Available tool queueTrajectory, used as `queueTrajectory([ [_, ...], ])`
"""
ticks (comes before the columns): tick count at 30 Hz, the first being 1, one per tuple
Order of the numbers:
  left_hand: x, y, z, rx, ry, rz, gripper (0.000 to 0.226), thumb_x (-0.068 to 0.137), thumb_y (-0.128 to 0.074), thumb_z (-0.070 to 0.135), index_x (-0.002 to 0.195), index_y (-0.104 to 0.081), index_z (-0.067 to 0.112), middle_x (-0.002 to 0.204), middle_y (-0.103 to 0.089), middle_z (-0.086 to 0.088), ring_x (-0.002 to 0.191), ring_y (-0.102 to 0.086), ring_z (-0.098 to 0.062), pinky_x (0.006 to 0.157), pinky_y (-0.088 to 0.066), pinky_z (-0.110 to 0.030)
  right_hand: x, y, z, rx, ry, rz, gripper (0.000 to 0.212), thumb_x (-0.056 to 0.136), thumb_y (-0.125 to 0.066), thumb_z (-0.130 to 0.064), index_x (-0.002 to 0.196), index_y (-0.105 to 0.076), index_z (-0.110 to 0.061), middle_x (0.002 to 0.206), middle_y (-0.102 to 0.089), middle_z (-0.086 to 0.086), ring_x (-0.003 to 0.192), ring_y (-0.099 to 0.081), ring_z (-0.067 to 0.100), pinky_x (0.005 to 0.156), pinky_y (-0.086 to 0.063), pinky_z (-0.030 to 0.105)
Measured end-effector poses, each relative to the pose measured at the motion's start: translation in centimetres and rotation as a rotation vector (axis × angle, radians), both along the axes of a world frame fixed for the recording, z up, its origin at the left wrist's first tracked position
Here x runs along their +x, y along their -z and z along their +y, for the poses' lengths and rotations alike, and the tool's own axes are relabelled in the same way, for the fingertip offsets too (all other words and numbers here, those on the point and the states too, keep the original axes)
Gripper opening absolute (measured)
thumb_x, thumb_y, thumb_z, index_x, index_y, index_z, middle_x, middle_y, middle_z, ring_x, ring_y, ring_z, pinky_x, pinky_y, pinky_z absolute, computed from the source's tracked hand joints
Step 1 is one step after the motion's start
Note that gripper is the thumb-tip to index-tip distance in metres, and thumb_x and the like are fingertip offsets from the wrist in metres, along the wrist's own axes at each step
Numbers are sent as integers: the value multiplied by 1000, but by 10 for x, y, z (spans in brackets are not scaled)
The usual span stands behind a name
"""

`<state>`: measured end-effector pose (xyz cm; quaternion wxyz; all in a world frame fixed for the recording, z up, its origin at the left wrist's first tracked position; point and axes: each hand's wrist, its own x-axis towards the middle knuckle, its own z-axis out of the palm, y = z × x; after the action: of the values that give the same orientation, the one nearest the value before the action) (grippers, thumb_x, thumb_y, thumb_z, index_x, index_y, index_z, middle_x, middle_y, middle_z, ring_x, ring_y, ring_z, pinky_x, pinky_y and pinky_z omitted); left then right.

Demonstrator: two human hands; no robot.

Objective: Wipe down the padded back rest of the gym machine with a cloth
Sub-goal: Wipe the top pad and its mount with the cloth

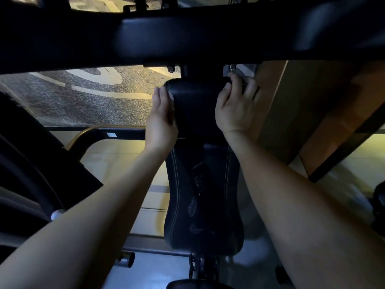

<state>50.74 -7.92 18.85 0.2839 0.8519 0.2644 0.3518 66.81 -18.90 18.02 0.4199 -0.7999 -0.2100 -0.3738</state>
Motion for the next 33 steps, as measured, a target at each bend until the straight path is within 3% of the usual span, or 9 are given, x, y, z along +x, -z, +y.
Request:
queueTrajectory([
  [5, -8, 18, -8, 93, 0, -40, 72, 96, -45, -12, 161, -22, 10, 168, -17, -12, 151, -11, -7, 116, -15, -7, 0, 1, 0, 4, 9, -19, 35, 104, -42, -35, 124, -68, -25, 123, -60, 11, 102, -54, 35, 84, -45, 42],
  [9, -13, 42, -40, -4, 24, 65, 94, 83, -50, -19, 162, -4, 5, 169, 5, -15, 156, 7, -27, 127, -14, -37, 2, 0, -1, 11, 8, -49, 35, 104, -42, -33, 123, -69, -24, 122, -61, 11, 101, -55, 34, 83, -44, 41],
  [11, -11, 35, -38, -38, 5, 106, 95, 83, -51, -17, 161, -2, 5, 168, 10, -16, 156, 5, -29, 126, -13, -28, 1, 1, -1, 17, 4, -57, 34, 104, -42, -33, 122, -70, -23, 121, -61, 12, 100, -55, 35, 83, -43, 41],
  [14, -7, 16, -25, -39, -40, 89, 95, 81, -51, -18, 162, -7, 7, 170, 2, -13, 156, -8, -25, 109, -4, 2, 2, 1, -1, 28, -5, -76, 33, 103, -45, -31, 121, -70, -21, 119, -61, 13, 98, -55, 36, 83, -45, 43],
  [22, -11, 38, -36, -270, -118, -106, 93, 76, -36, -20, 162, -19, 11, 169, -15, -8, 155, -10, -12, 109, -2, 3, -1, -1, -2, -18, 12, -54, 31, 103, -45, -33, 122, -69, -27, 123, -60, 10, 101, -55, 33, 85, -46, 42],
  [24, -9, 37, -30, -348, -147, -126, 86, 80, -34, -17, 160, -26, 13, 166, -25, -5, 153, -18, -9, 116, -9, -4, -1, -1, -3, -17, 20, -77, 31, 103, -45, -32, 121, -70, -26, 121, -61, 10, 100, -56, 34, 85, -46, 43],
  [27, -6, 27, -2, -549, -133, -153, 72, 85, -40, -4, 152, -45, 20, 145, -59, -2, 135, -53, -15, 115, -42, -33, -1, -2, -3, -2, 20, -92, 31, 103, -46, -30, 119, -71, -24, 119, -61, 12, 99, -56, 35, 81, -45, 41],
  [30, -5, 14, 13, -742, -110, -212, 52, 95, -42, 4, 143, -56, 16, 125, -71, -3, 106, -69, -16, 85, -56, -28, -1, -1, -3, -1, 24, -109, 29, 102, -48, -29, 118, -72, -23, 117, -62, 12, 97, -56, 34, 79, -46, 41],
  [33, -11, 15, 6, -786, -112, -248, 44, 100, -45, 5, 140, -59, 16, 117, -73, 1, 104, -70, -15, 91, -59, -33, 0, 0, -3, 12, 25, -132, 28, 102, -50, -27, 118, -72, -22, 116, -62, 13, 95, -56, 35, 79, -46, 42],
])
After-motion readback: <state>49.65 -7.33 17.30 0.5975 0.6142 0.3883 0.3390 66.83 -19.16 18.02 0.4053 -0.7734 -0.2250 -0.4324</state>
